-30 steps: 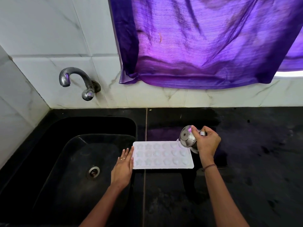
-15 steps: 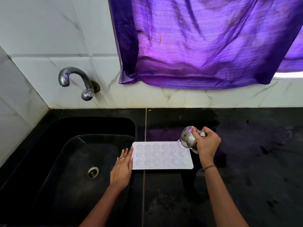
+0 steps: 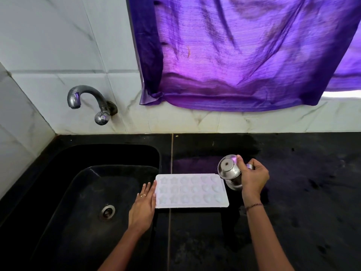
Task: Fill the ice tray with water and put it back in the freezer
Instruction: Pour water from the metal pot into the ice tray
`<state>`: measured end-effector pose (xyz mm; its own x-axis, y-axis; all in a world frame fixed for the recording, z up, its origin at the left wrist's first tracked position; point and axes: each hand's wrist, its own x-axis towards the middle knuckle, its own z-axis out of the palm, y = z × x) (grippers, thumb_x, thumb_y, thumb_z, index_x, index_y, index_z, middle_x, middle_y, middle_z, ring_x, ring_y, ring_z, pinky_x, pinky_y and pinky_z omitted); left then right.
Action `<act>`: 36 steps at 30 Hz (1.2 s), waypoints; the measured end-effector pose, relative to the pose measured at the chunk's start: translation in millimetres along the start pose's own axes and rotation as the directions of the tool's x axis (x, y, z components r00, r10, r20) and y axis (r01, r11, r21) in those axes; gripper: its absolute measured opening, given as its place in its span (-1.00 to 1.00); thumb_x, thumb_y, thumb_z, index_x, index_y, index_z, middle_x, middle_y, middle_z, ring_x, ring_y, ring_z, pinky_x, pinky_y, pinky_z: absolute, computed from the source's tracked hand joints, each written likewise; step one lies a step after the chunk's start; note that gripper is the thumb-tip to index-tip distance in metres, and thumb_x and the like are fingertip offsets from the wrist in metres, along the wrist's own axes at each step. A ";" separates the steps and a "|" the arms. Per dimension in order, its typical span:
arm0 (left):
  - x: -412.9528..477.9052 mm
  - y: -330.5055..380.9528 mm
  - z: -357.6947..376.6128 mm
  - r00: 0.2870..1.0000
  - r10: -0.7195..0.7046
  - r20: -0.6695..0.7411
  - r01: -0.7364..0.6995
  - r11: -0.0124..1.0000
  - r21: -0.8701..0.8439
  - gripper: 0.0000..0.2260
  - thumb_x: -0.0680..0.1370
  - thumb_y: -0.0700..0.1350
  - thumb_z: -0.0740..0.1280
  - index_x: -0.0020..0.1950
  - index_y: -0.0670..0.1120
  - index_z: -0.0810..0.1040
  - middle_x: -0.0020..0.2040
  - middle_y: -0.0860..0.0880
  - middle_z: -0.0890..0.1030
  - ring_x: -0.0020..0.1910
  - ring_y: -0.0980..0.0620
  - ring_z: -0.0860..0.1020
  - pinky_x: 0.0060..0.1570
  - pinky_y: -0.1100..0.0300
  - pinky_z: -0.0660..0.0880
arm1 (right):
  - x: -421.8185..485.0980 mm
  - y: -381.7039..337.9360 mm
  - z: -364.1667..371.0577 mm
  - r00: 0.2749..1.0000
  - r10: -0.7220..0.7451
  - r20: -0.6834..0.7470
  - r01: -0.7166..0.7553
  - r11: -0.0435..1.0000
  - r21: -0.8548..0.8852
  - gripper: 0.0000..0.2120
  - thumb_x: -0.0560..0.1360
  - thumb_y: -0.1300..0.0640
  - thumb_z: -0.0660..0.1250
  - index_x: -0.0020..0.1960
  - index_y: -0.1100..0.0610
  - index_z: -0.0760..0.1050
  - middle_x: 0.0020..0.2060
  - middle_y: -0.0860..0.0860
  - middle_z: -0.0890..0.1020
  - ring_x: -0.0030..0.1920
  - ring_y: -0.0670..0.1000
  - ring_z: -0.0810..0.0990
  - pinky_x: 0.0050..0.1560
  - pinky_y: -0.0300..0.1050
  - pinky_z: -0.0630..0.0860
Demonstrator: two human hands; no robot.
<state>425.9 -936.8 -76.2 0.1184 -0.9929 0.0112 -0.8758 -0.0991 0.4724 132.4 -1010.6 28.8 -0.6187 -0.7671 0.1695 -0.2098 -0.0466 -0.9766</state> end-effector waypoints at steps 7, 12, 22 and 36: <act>0.1 0.7 -1.2 1.000 0.015 0.003 -0.015 1.000 0.012 -0.58 0.66 -0.04 -0.08 0.53 0.05 0.00 0.54 0.05 0.10 0.52 0.15 -0.04 0.45 0.24 -0.07 | 0.8 -0.2 -3.4 0.998 -0.058 0.011 0.059 0.995 -0.083 -0.54 0.39 0.17 0.47 -0.48 0.18 0.23 -0.57 0.01 0.28 -0.55 -0.11 0.24 -0.55 -0.38 0.24; 0.6 0.5 -0.9 1.000 0.010 0.018 -0.010 1.000 0.014 -0.58 0.65 0.00 -0.12 0.53 0.06 0.00 0.54 0.04 0.10 0.52 0.14 -0.05 0.47 0.21 -0.04 | 1.7 1.5 -5.0 0.996 -0.091 0.011 0.092 0.988 -0.125 -0.57 0.39 0.17 0.48 -0.47 0.20 0.28 -0.57 0.03 0.33 -0.50 -0.06 0.24 -0.56 -0.37 0.28; 0.2 -0.1 -0.8 1.000 0.000 0.019 -0.001 0.999 0.034 -0.58 0.65 0.00 -0.12 0.53 0.05 -0.01 0.54 0.03 0.11 0.52 0.14 -0.04 0.47 0.21 -0.04 | 1.0 3.3 -6.2 0.993 -0.114 0.015 0.115 0.980 -0.163 -0.62 0.38 0.20 0.48 -0.44 0.30 0.35 -0.53 0.10 0.38 -0.48 -0.03 0.28 -0.56 -0.33 0.30; 0.5 1.6 -4.3 1.000 0.014 0.010 -0.016 0.989 0.147 -0.31 0.44 0.17 -0.41 0.53 0.04 0.00 0.54 0.02 0.12 0.53 0.11 -0.03 0.48 0.17 -0.03 | 1.8 4.4 -6.4 0.990 -0.141 -0.016 0.138 0.985 -0.104 -0.57 0.38 0.18 0.48 -0.45 0.33 0.31 -0.54 0.11 0.33 -0.49 -0.08 0.20 -0.49 -0.28 0.24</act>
<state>426.6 -937.2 -71.6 0.1009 -0.9949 0.0090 -0.9367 -0.0920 0.3377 125.5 -1008.1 25.6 -0.5950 -0.7427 0.3072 -0.3708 -0.0854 -0.9248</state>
